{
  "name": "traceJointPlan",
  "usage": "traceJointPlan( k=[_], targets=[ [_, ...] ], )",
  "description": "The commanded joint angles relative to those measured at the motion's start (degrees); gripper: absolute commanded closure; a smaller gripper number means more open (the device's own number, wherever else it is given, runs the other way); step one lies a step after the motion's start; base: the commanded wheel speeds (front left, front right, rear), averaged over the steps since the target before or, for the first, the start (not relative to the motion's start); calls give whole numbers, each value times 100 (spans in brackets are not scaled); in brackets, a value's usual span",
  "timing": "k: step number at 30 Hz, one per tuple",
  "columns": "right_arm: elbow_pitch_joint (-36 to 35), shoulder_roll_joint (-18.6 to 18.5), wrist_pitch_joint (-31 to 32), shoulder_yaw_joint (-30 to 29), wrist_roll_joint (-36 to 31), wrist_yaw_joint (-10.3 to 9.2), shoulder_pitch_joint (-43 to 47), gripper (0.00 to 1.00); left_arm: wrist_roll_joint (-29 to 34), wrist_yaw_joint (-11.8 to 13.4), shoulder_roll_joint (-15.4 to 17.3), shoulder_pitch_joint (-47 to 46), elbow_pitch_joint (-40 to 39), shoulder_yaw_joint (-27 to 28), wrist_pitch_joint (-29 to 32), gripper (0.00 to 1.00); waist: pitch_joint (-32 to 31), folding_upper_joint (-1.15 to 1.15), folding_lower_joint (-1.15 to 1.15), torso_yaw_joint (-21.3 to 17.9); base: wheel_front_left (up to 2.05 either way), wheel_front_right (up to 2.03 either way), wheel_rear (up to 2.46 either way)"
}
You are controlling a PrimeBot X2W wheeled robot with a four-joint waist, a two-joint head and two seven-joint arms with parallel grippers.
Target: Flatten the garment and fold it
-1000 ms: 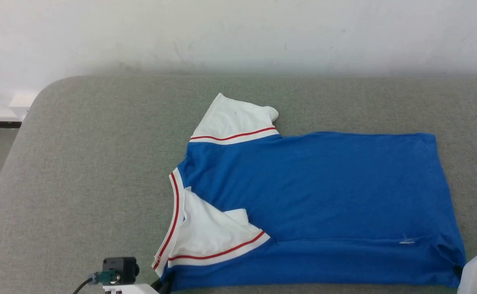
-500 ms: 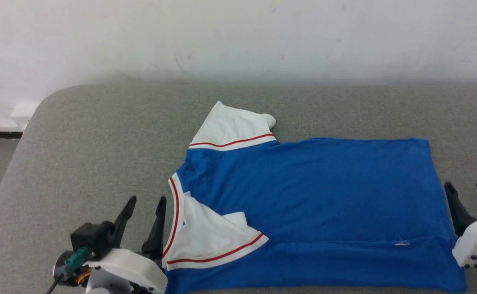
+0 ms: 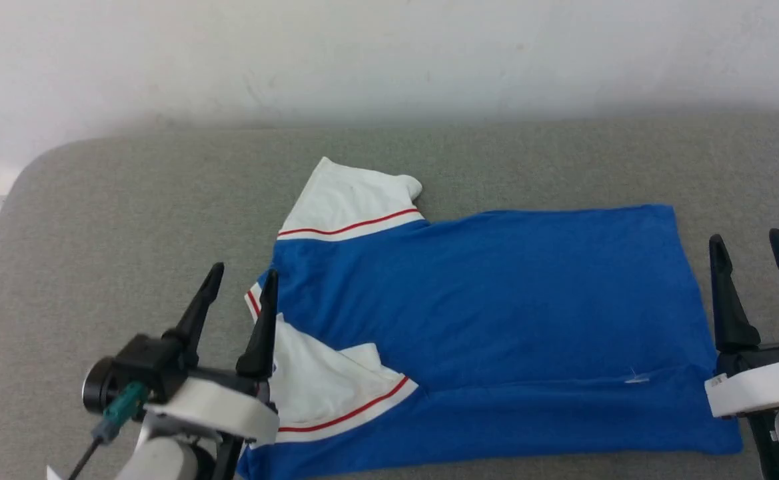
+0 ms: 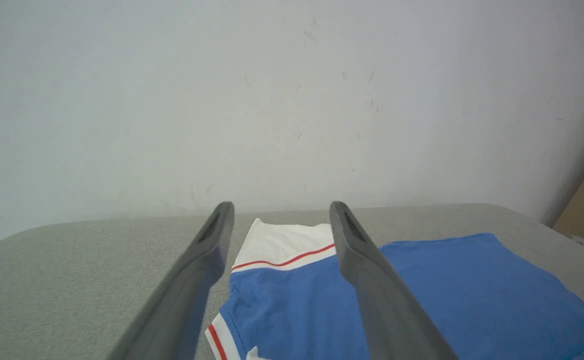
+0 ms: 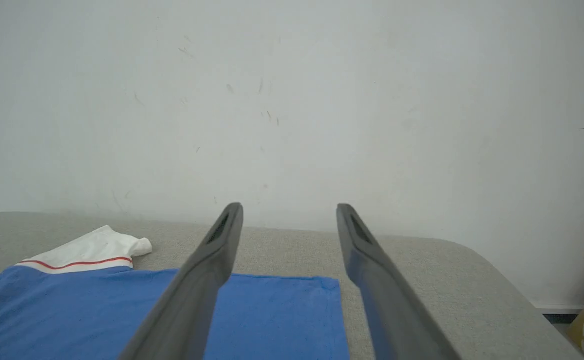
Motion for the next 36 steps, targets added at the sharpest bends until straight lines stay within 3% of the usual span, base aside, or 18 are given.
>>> traceJointPlan(
  k=[1, 6, 11, 18, 25, 30, 36],
  targets=[
    [-17, 64, -87, 17, -23, -5, 5, 0, 10, -111, 31, -285, 120, -24, 70, 0, 227, 0, 0, -193, 0, 0, 0],
    [-21, 251, -181, 40, -54, -5, -140, 0, 32, -443, 279, -1234, 432, -106, 721, 0, 628, 0, 0, -516, 0, 0, 0],
    [-42, 326, -247, 122, -77, -5, -349, 0, 204, -765, 634, -2431, 903, -278, 1800, 0, 1193, 0, 0, -890, 0, 0, 0],
    [77, 460, -451, 295, 127, -5, -625, 0, -178, -1549, 1044, -4089, 2066, -604, 3964, 0, 1890, 0, 0, -1413, 0, 0, 0],
    [247, 545, -613, 430, 220, -5, -866, 0, -464, -1677, 1248, -5310, 3027, -759, 5190, 0, 2327, 0, 0, -1786, 0, 0, 0],
    [330, 588, -692, 505, 264, -5, -1000, 0, -654, -1605, 1332, -5730, 3684, -690, 5839, 0, 2535, 0, 0, -2013, 0, 0, 0],
    [374, 632, -740, 470, 273, -5, -1029, 0, -632, -1597, 1555, -5929, 4054, -701, 6053, 0, 2677, 0, 0, -2170, 0, 0, 0]
  ],
)
